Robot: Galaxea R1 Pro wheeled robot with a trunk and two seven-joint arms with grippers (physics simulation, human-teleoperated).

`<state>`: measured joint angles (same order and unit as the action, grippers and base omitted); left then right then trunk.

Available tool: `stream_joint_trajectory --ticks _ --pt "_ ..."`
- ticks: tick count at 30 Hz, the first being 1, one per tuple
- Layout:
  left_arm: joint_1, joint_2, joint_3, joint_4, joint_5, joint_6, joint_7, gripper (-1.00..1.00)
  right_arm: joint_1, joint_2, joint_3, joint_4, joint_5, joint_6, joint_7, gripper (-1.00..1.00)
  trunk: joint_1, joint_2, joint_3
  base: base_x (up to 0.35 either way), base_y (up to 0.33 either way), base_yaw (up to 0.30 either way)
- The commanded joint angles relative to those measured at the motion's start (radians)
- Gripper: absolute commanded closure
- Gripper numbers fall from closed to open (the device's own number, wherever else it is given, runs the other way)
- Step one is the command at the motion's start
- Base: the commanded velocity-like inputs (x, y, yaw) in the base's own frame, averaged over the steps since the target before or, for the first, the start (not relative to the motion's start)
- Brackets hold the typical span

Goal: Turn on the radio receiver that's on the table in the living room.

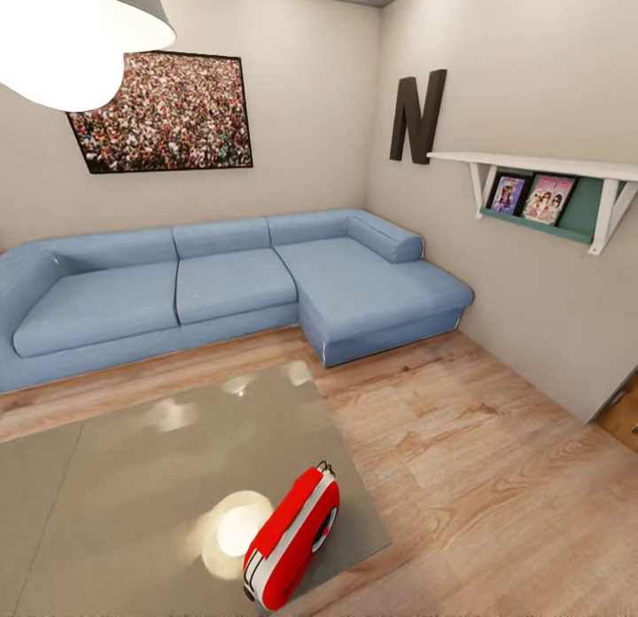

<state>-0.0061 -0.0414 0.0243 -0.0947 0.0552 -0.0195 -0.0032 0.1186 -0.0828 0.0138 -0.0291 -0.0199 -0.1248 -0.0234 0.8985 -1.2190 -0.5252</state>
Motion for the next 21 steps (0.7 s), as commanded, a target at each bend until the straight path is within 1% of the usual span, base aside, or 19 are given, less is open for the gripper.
stream_joint_trajectory --ticks 1,21 --pt "0.0 0.0 0.0 0.0 0.0 0.0 0.0 -1.0 0.0 0.0 0.0 0.0 0.0 0.0 0.0 -1.0 0.0 0.0 -0.002 0.0 0.0 0.0" --pt "0.0 0.002 0.0 0.001 0.001 0.0 -0.006 -1.0 0.0 0.0 0.0 0.0 0.0 -0.001 0.0 -1.0 0.0 0.0 -0.034 0.0 0.0 0.0"
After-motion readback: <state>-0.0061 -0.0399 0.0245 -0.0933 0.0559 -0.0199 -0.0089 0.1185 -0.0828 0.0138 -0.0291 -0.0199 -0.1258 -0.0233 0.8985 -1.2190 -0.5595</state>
